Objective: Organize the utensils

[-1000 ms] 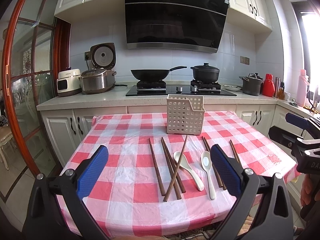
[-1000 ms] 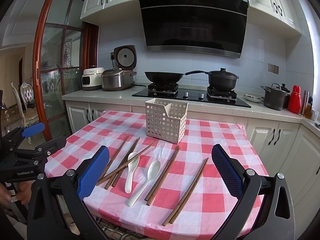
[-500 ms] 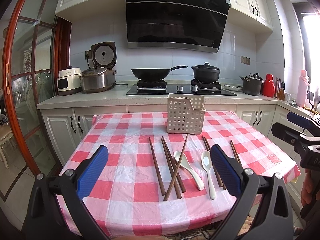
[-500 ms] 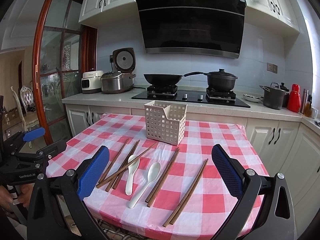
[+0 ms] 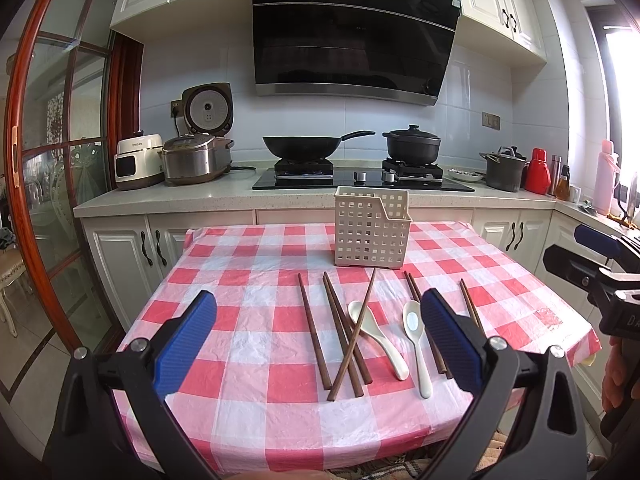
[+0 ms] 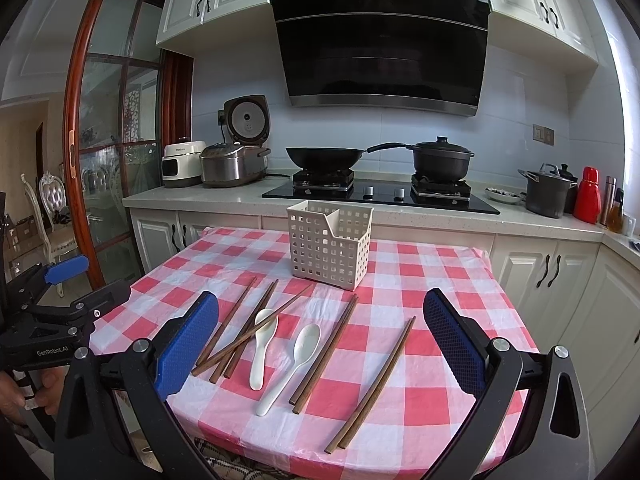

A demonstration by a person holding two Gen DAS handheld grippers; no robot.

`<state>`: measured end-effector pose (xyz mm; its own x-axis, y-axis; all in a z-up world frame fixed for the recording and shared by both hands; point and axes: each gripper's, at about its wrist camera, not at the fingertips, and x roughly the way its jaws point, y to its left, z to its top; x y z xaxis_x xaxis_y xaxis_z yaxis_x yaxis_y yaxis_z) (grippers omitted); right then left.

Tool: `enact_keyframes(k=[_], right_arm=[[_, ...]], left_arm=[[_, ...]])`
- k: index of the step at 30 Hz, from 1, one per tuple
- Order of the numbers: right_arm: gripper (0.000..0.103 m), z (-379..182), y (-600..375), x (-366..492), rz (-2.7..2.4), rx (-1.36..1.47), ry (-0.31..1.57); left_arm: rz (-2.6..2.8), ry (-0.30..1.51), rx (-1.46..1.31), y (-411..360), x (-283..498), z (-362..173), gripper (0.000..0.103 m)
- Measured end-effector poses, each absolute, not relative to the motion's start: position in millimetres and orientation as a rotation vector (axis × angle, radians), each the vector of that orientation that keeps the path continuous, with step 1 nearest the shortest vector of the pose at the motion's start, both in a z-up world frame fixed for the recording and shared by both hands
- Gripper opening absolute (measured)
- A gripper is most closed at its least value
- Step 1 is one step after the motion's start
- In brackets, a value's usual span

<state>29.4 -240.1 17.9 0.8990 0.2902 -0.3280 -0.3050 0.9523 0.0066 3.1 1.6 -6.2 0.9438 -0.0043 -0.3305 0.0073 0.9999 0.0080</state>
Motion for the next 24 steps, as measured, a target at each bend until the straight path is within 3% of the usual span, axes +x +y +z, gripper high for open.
enact_keyframes(k=[24], right_arm=[[0.096, 15.8, -240.4, 33.3, 0.303, -0.041, 0.362]], left_arm=[[-0.007, 0.355, 0.006, 4.4, 4.4, -13.1, 0.098]])
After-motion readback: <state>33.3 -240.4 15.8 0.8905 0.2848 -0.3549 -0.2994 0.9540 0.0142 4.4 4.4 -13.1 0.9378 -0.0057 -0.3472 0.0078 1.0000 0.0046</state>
